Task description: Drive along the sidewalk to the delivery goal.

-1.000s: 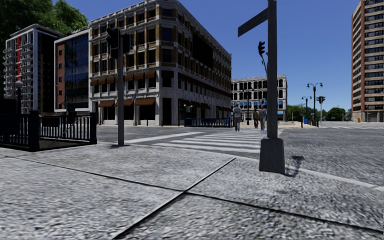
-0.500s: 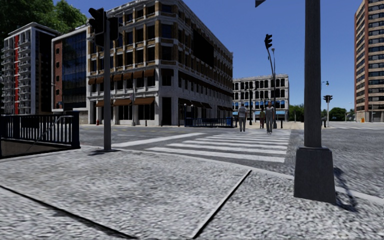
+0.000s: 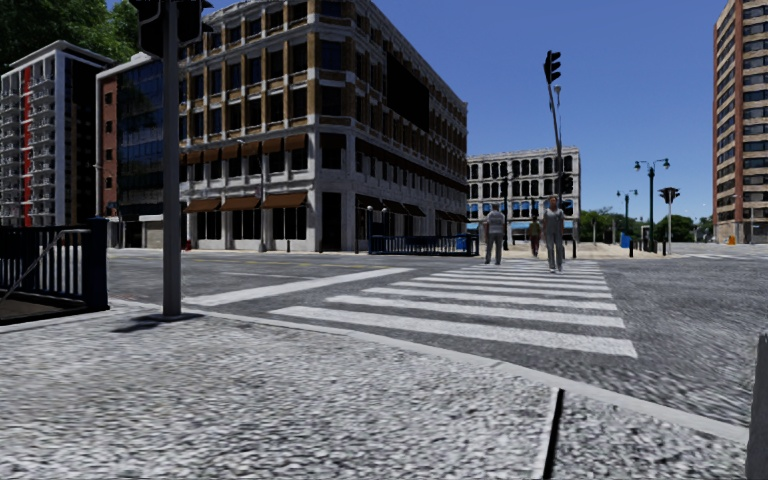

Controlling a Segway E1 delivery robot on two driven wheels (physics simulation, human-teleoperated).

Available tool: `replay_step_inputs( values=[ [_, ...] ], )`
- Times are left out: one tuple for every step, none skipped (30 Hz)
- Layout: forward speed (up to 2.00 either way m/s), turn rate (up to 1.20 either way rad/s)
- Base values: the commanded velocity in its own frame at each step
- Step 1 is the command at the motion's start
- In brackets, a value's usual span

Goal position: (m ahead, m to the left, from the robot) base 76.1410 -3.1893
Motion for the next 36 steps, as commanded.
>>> replay_step_inputs(
  values=[
    [2.0,0.0],
    [2.0,0.0],
    [2.0,0.0],
    [2.0,0.0],
    [2.0,0.0],
    [2.0,0.0],
    [2.0,0.0],
    [2.0,0.0],
    [2.0,0.0],
    [2.0,0.0],
    [2.0,0.0],
    [2.0,0.0],
    [2.0,0.0],
    [2.0,0.0],
    [2.0,0.0],
    [2.0,0.0],
    [2.0,0.0],
    [2.0,0.0],
    [2.0,0.0],
    [2.0,0.0],
    [2.0,0.0],
    [2.0,0.0],
    [2.0,-0.04],
    [2.0,-0.1],
    [2.0,-0.1],
    [2.0,-0.13],
    [2.0,-0.15],
    [2.0,-0.2],
    [2.0,-0.28],
    [2.0,-0.28],
    [2.0,-0.35],
    [2.0,-0.37],
    [1.98,-0.37],
    [1.92,-0.37],
    [1.92,-0.37],
    [1.9,-0.38]
  ],
)
